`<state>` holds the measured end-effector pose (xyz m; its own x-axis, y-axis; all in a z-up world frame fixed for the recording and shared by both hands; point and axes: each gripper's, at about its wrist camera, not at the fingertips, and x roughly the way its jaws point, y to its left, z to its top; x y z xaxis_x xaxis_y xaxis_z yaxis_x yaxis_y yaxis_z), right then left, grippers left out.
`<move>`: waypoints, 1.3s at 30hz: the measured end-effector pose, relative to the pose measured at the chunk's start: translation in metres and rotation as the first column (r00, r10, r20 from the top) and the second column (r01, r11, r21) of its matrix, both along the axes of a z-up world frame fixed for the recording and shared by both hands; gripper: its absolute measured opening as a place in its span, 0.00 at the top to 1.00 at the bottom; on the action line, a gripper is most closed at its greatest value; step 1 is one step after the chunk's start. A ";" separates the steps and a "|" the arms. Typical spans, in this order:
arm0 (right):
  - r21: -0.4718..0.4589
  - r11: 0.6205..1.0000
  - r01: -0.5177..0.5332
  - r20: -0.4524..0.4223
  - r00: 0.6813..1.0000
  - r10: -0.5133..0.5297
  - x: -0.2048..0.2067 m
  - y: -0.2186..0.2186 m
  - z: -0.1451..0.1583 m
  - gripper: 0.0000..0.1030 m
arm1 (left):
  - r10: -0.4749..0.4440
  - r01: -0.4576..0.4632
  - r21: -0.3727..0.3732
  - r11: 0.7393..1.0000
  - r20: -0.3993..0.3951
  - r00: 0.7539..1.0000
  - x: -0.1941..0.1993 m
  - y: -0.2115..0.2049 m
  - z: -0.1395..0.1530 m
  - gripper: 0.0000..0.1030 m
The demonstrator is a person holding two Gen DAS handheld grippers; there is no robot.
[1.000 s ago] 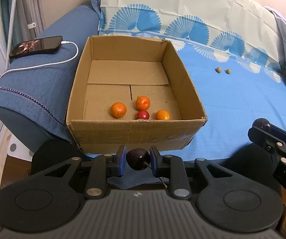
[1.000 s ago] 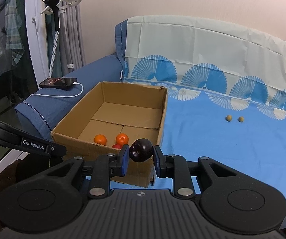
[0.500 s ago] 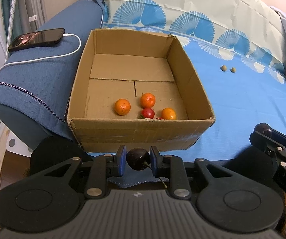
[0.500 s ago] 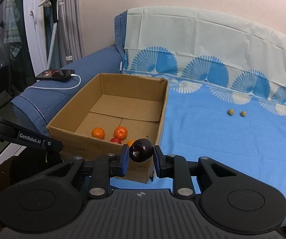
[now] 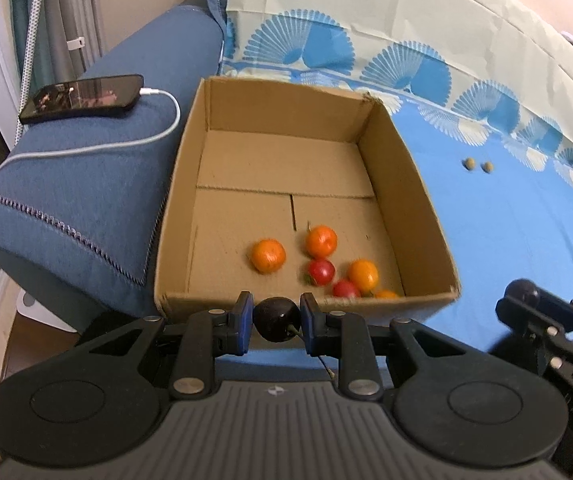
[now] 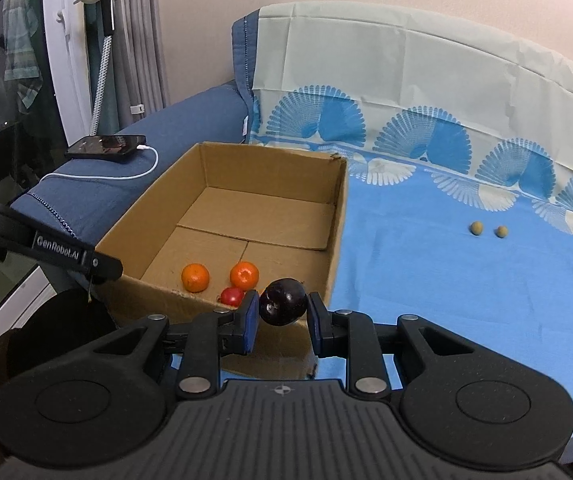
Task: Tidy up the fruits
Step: 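Carry the two dark berries over the cardboard box with both tools, then open both grippers to drop the dark berries into the box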
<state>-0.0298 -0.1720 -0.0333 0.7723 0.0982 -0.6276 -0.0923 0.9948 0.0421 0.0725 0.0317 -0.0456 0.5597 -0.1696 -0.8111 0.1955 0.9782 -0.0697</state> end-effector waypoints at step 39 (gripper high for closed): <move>-0.075 0.993 -0.086 -0.160 0.984 0.073 0.141 0.035 -0.073 0.74 | 0.003 0.011 0.124 0.992 -0.113 0.994 0.126 -0.019 -0.082 0.73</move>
